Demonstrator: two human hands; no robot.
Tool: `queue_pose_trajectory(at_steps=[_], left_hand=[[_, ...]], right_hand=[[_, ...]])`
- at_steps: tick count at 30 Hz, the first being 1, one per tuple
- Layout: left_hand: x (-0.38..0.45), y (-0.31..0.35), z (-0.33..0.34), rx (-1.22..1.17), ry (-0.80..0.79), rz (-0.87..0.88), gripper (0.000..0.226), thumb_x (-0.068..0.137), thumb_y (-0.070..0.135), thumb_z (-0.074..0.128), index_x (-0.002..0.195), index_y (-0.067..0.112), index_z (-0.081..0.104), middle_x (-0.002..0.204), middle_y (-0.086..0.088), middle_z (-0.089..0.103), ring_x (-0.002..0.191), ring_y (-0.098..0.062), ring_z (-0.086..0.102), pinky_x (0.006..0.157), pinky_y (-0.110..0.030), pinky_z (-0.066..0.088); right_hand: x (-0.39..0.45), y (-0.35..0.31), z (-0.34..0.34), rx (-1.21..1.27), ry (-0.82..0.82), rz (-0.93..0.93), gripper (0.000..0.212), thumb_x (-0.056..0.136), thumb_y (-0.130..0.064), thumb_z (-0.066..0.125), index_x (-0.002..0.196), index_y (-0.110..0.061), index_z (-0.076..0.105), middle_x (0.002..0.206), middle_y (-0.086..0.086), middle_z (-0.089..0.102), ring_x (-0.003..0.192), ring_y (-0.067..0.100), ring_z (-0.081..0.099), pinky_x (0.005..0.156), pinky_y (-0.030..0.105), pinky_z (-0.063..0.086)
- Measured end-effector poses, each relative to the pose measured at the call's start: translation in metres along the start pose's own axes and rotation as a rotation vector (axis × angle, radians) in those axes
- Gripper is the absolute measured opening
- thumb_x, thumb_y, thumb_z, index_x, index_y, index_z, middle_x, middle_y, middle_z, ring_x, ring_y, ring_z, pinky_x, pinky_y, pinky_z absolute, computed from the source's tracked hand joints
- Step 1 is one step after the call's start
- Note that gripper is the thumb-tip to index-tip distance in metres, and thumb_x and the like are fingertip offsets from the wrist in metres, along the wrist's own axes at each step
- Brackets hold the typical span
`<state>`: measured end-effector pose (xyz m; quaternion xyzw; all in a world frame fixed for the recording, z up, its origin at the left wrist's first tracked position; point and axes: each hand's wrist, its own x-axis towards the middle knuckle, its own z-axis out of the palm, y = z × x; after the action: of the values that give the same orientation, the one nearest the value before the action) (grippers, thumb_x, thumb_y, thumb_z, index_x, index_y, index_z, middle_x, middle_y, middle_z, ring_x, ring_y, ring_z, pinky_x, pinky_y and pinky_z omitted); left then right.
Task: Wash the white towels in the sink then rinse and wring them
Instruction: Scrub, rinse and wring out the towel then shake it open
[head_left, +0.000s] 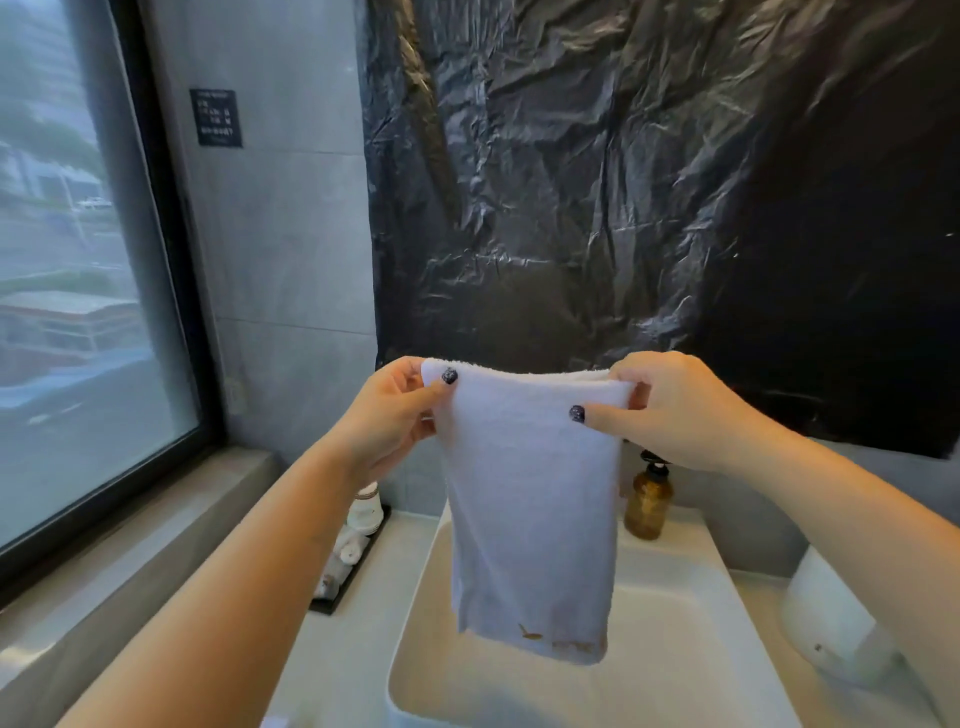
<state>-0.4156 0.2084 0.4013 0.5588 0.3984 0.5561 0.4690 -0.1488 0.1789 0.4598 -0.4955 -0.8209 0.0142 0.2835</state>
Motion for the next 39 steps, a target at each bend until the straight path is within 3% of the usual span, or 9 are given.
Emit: queue_pose_trajectory(at_steps=[5, 9, 12, 15, 18, 21, 24, 33, 39], left_hand=[[-0.011, 0.008, -0.027, 0.055, 0.047, -0.013, 0.017, 0.095, 0.014, 0.061, 0.107, 0.004, 0.063, 0.092, -0.002, 0.075, 0.083, -0.013, 0.071, 0.071, -0.025, 0.057], [-0.027, 0.01, -0.065, 0.06, 0.136, -0.014, 0.012, 0.094, 0.009, 0.061, 0.102, 0.005, 0.069, 0.092, -0.004, 0.077, 0.085, -0.015, 0.072, 0.08, -0.028, 0.058], [-0.035, 0.005, -0.101, 0.028, 0.22, -0.036, 0.03, 0.093, 0.013, 0.065, 0.119, -0.002, 0.064, 0.1, -0.009, 0.075, 0.091, -0.019, 0.071, 0.091, -0.039, 0.055], [-0.043, -0.005, -0.138, -0.048, 0.334, -0.075, 0.067, 0.088, 0.013, 0.073, 0.139, -0.012, 0.038, 0.09, -0.004, 0.07, 0.09, -0.02, 0.067, 0.088, -0.041, 0.054], [-0.05, -0.021, -0.174, -0.03, 0.401, -0.102, 0.043, 0.088, 0.015, 0.073, 0.122, -0.007, 0.057, 0.095, -0.005, 0.071, 0.092, -0.02, 0.064, 0.076, -0.029, 0.056], [-0.06, -0.032, -0.198, -0.058, 0.472, -0.11, 0.053, 0.087, 0.016, 0.074, 0.133, 0.003, 0.053, 0.114, -0.011, 0.067, 0.092, -0.018, 0.065, 0.075, -0.031, 0.055], [-0.084, -0.04, -0.219, -0.093, 0.48, -0.098, 0.04, 0.086, 0.016, 0.073, 0.124, 0.014, 0.058, 0.101, 0.0, 0.07, 0.089, -0.019, 0.065, 0.076, -0.037, 0.057], [-0.202, -0.097, -0.281, -0.138, 0.42, -0.195, 0.062, 0.048, 0.036, 0.097, 0.101, 0.021, 0.069, 0.096, -0.008, 0.074, 0.09, -0.02, 0.071, 0.074, -0.031, 0.06], [-0.207, -0.103, -0.291, -0.083, 0.411, -0.279, 0.033, 0.071, 0.026, 0.074, 0.102, 0.013, 0.077, 0.108, -0.004, 0.075, 0.097, -0.016, 0.071, 0.075, -0.024, 0.058]], right_hand=[[0.004, -0.02, 0.017, 0.176, -0.218, 0.148, 0.05, 0.082, -0.048, 0.069, 0.078, 0.002, 0.067, 0.074, 0.017, 0.064, 0.067, 0.03, 0.061, 0.058, 0.033, 0.049], [0.012, -0.054, 0.044, 0.379, -0.17, 0.181, 0.033, 0.076, -0.036, 0.079, 0.076, -0.003, 0.071, 0.073, 0.009, 0.07, 0.064, 0.01, 0.067, 0.052, 0.019, 0.055], [0.024, -0.084, 0.072, 0.426, -0.098, 0.127, 0.027, 0.074, -0.031, 0.081, 0.079, -0.008, 0.069, 0.075, 0.006, 0.068, 0.069, 0.015, 0.068, 0.053, 0.018, 0.056], [0.036, -0.11, 0.1, 0.453, -0.077, 0.092, 0.039, 0.072, -0.027, 0.083, 0.101, -0.02, 0.057, 0.075, 0.005, 0.066, 0.068, 0.02, 0.067, 0.055, 0.025, 0.06], [0.047, -0.126, 0.13, 0.457, -0.096, 0.084, 0.053, 0.074, -0.022, 0.082, 0.118, -0.024, 0.054, 0.069, 0.002, 0.068, 0.067, 0.017, 0.067, 0.068, 0.036, 0.061], [0.049, -0.14, 0.162, 0.442, -0.023, 0.1, 0.032, 0.072, -0.022, 0.083, 0.102, -0.02, 0.072, 0.08, -0.007, 0.071, 0.076, 0.011, 0.066, 0.077, 0.04, 0.059], [0.038, -0.159, 0.185, 0.547, -0.016, 0.091, 0.018, 0.073, -0.017, 0.081, 0.088, -0.022, 0.074, 0.079, -0.011, 0.072, 0.072, 0.01, 0.068, 0.071, 0.043, 0.059], [-0.054, -0.217, 0.257, 0.75, -0.3, 0.113, 0.021, 0.073, -0.005, 0.077, 0.075, -0.025, 0.072, 0.071, -0.006, 0.074, 0.069, 0.024, 0.069, 0.068, 0.041, 0.055], [-0.026, -0.216, 0.275, 0.761, -0.298, 0.232, 0.024, 0.075, -0.001, 0.074, 0.07, -0.025, 0.071, 0.067, -0.003, 0.074, 0.062, 0.013, 0.063, 0.069, 0.041, 0.057]])
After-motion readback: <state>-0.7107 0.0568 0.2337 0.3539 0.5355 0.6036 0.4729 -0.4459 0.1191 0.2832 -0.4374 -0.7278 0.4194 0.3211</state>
